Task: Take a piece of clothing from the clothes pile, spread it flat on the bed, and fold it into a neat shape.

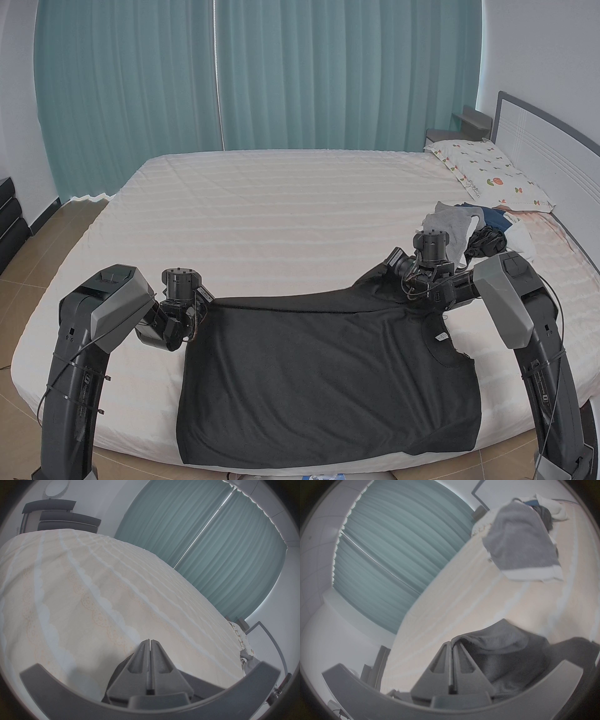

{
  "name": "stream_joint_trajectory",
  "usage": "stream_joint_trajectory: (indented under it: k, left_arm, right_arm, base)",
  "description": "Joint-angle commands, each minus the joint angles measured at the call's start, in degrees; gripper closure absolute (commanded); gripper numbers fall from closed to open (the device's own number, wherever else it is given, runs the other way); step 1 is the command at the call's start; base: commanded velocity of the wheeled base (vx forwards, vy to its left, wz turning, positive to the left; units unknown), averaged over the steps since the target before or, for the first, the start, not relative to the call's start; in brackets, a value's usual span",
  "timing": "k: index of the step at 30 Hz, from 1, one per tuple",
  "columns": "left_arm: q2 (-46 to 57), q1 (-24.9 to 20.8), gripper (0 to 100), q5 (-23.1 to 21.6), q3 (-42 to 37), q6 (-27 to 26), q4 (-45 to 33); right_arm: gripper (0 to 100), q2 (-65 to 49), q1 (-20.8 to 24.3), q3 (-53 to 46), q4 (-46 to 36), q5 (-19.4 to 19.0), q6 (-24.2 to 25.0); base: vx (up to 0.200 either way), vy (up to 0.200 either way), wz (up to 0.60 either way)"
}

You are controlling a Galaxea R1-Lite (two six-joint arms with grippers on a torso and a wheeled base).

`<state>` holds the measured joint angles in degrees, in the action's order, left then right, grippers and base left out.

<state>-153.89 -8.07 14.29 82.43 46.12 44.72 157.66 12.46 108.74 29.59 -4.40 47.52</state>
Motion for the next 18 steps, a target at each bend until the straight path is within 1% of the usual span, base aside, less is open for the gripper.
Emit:
stream_joint_trajectory:
  k: [1,4,6,7,12,18]
  left_arm:
    - [-0.1,0.0,100,0.0,0.0,0.0,0.0]
    - [-0.1,0.0,100,0.0,0.0,0.0,0.0]
    - [-0.1,0.0,100,0.0,0.0,0.0,0.0]
    - [-0.1,0.0,100,0.0,0.0,0.0,0.0]
    - [-0.1,0.0,100,0.0,-0.1,0.0,0.0]
    - [-0.1,0.0,100,0.1,-0.3,0.0,0.0]
  right_arm:
    - [100,4.9,1.1,5.9,4.9,2.3,0.7]
    - [100,5.4,1.6,5.9,5.3,2.1,0.7]
    - [100,6.3,2.2,5.9,5.5,1.9,-0.2]
    - [0,6.3,2.2,5.9,5.5,1.9,-0.2]
    - [0,7.5,2.0,5.9,7.1,1.8,-3.0]
    - [0,5.6,1.3,5.9,11.0,1.9,-3.1]
  base:
    - [0.000,0.000,0.00]
    - [0.000,0.000,0.00]
    - [0.000,0.000,0.00]
    - [0.000,0.000,0.00]
    - [0.000,0.000,0.00]
    - [0.000,0.000,0.00]
